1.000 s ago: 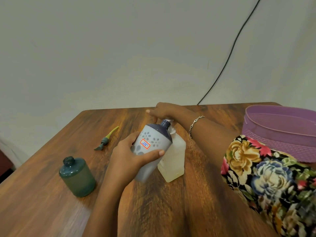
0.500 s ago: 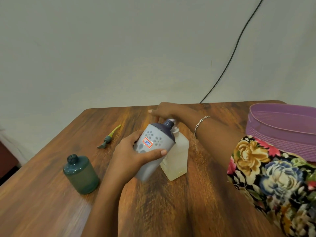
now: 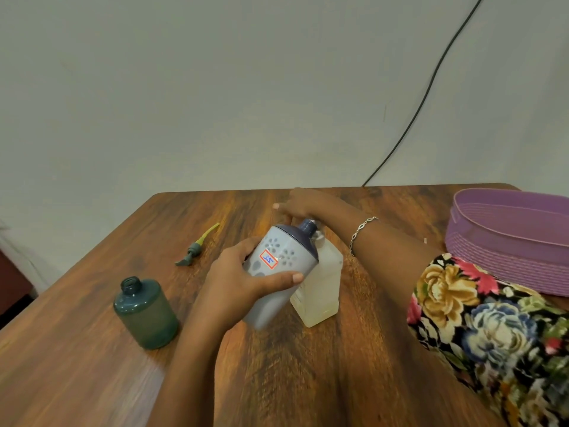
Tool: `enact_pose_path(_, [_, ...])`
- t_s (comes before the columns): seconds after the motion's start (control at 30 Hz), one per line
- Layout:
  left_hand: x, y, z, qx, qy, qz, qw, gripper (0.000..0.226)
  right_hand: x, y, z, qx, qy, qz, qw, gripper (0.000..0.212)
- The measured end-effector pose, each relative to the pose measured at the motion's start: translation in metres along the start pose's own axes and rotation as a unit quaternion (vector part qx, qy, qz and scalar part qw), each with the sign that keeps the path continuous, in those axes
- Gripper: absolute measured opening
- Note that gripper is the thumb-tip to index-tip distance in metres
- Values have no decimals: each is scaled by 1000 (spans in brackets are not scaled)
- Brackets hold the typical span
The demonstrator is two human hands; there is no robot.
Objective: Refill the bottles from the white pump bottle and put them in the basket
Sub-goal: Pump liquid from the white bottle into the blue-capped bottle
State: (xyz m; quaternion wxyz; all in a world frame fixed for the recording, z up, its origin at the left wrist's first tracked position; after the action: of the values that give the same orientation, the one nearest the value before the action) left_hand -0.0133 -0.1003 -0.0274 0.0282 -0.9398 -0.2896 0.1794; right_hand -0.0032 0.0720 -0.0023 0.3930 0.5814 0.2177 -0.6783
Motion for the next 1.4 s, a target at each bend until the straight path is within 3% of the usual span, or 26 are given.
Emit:
enact_pose_path(0.2, [-5,-1,-8,18,0,-7,1000,65,-11,-2,0,2,-36,-24,999,32])
enact_pose_path(0.37, [-3,0,-5,9,10,3,1000,68,-4,-3,-2,16,14,-15,1000,46])
enact_pose_path(0.7, [-3,-3,-12,20,-14,-1,1000,68,-14,-2,-2,7,-29,-50,998,35])
enact_pose_path(0.93, [-6,1,-12,15,-14,-7,1000,65,-10,1,1,13,6,-37,999,30])
enact_pose_path(1.1, [-1,0,-8,15,-13,4,1000,59,3,-4,-1,15,12,4,1000,38])
enact_pose_path(1.4, [-5,-3,-19,17,-43,6,999,49,-18,2,1,-13,-67,-69,995,36])
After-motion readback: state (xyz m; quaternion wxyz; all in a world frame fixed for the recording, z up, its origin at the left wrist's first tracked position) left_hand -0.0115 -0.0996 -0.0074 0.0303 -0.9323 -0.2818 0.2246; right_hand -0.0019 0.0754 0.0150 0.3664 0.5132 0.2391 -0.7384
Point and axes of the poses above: each hand's wrist, its own y-axis away from the middle knuckle, its own x-axis out of the palm, z = x × y, the point moved 6 cm from there along -y, towards the middle knuckle, and after that the axes turned 11 degrees about y, right-handed, at the moved point
